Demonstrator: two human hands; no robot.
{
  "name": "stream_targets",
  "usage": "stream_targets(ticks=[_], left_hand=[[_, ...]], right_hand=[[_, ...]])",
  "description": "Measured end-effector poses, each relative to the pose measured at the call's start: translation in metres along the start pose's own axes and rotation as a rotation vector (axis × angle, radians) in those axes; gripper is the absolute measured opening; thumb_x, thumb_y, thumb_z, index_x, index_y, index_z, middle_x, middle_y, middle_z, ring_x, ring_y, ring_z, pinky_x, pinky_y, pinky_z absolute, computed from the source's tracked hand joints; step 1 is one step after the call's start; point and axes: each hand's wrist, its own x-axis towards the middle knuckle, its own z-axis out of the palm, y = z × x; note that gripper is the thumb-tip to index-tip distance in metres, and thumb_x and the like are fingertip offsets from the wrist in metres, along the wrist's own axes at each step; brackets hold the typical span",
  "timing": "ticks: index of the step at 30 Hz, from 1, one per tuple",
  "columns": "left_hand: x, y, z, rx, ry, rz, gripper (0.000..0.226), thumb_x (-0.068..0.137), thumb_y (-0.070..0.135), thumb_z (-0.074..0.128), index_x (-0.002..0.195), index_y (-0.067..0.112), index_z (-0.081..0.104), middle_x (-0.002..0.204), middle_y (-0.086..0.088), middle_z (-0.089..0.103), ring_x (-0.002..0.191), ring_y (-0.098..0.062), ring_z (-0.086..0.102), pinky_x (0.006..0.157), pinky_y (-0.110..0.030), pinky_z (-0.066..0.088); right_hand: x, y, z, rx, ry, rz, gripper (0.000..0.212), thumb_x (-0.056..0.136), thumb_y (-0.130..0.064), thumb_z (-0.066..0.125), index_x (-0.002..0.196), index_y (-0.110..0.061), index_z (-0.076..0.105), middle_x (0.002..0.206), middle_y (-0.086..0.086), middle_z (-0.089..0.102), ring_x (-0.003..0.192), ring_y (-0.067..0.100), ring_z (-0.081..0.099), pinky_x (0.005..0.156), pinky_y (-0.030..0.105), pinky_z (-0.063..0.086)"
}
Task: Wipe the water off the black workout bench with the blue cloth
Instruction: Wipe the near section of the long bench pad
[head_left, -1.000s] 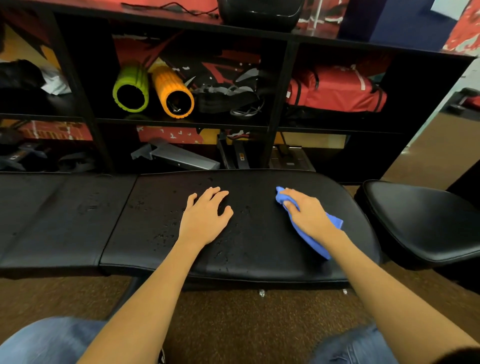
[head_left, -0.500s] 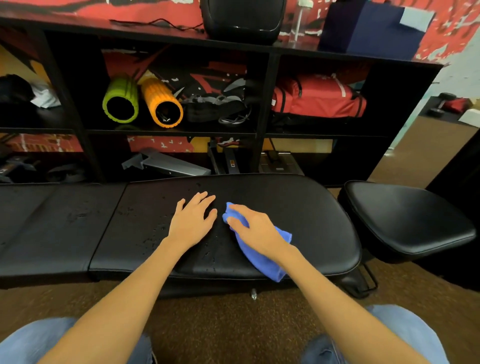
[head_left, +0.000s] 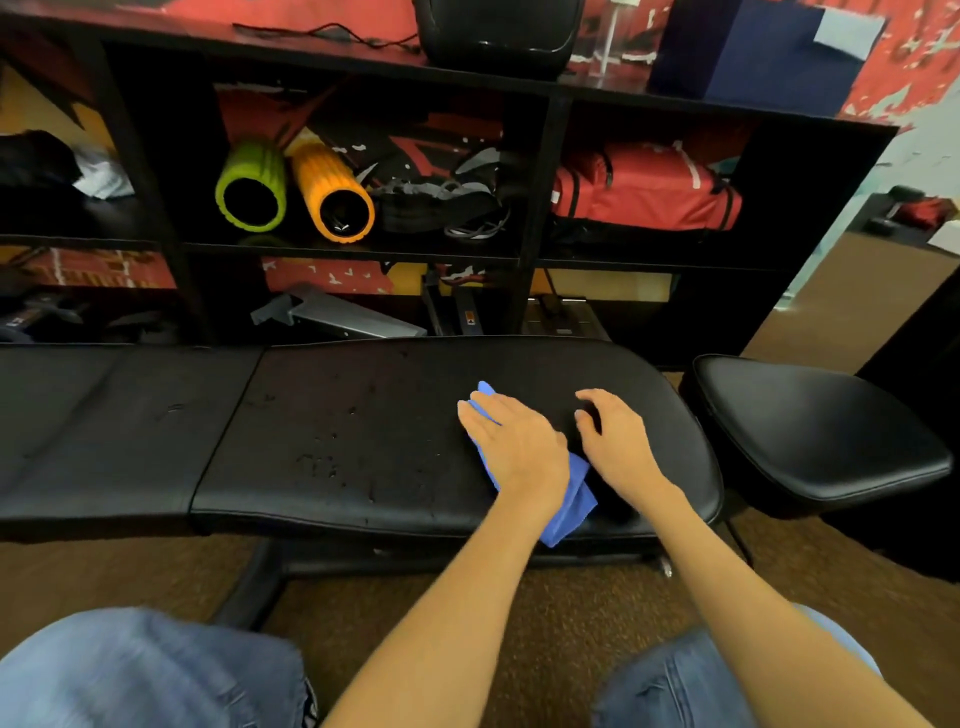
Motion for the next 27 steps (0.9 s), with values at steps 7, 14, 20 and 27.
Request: stream_targets(ticks=[7,14,20,27], left_hand=[[-0.025,-0.047,0.029,-0.051,0.141,0.439,0.054,0.078,0.031,0.062,0.123,0.002,0.059,0.127,-0.016,0.059,0.124,-0.035,0.051,0.105,-0.051,0.035],[-0.014,-0.104,0.028,0.072,0.261,0.448,0.043,0.085,0.028,0.04,0.116,0.011,0.065,0.12,-0.002,0.065,0.121,-0.023,0.056,0.107,-0.047,0.033],[0.027,-0.066,0.025,-0.026,0.189,0.294,0.046,0.1,0.03,0.039,0.14,0.009,0.038,0.135,-0.008,0.05,0.133,-0.03,0.037,0.11,-0.045,0.025],[-0.026,-0.068,0.034,-0.289,0.419,0.719,0.035,0.07,0.008,0.052,0.097,0.017,0.072,0.091,0.004,0.07,0.091,-0.013,0.054,0.076,-0.025,0.041]], right_hand=[[-0.003,0.008,0.012,-0.093,-0.043,0.001,0.038,0.099,-0.024,0.041,0.136,-0.014,0.046,0.149,0.01,0.036,0.143,0.026,0.023,0.113,0.038,0.026],[-0.003,0.006,0.012,-0.14,-0.041,0.008,0.04,0.1,-0.026,0.038,0.139,-0.016,0.043,0.151,0.008,0.035,0.142,0.026,0.023,0.113,0.038,0.024],[-0.01,0.001,0.012,-0.168,-0.048,0.018,0.039,0.1,-0.025,0.036,0.138,-0.016,0.042,0.15,0.008,0.034,0.138,0.029,0.029,0.106,0.037,0.033],[-0.01,0.0,0.008,-0.268,-0.096,-0.028,0.044,0.102,-0.021,0.032,0.145,-0.011,0.034,0.154,0.01,0.027,0.144,0.027,0.018,0.114,0.034,0.02]])
